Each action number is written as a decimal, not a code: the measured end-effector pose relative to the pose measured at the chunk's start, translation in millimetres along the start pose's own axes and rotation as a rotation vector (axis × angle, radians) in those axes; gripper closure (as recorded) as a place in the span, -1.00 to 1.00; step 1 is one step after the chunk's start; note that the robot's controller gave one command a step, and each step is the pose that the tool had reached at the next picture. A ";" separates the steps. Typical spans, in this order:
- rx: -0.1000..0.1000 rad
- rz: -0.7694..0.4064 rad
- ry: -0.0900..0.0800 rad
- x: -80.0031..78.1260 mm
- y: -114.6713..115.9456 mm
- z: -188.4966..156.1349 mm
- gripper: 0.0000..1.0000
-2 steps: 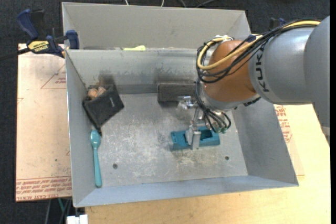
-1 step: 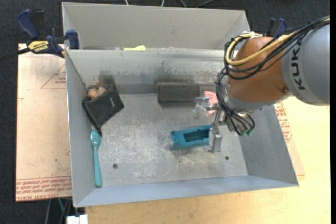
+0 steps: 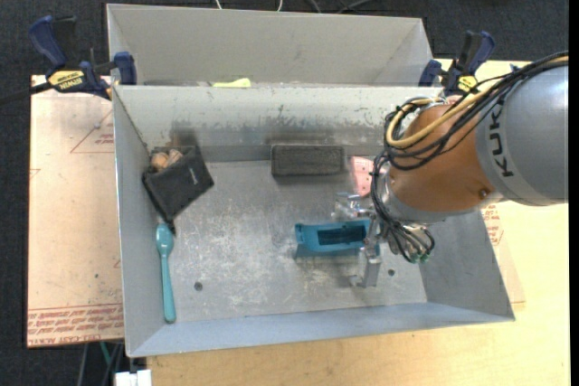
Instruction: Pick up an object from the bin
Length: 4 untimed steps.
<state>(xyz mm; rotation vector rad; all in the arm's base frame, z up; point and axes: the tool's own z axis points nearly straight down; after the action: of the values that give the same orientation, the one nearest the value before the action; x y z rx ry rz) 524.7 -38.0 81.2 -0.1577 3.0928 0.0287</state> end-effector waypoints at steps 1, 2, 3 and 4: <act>0.003 -0.063 -0.012 -22.2 33.7 -18.2 1.00; 0.002 -0.063 -0.012 -22.2 33.6 -18.2 1.00; 0.001 -0.336 -0.021 -18.1 24.8 -5.5 1.00; 0.001 -0.433 -0.002 -60.5 13.5 8.8 1.00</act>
Offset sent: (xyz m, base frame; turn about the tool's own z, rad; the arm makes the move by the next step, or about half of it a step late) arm 0.0000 0.0000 0.0000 0.0000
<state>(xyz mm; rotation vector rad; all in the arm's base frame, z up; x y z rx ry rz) 583.8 -18.3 75.4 -0.8173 2.9816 0.0122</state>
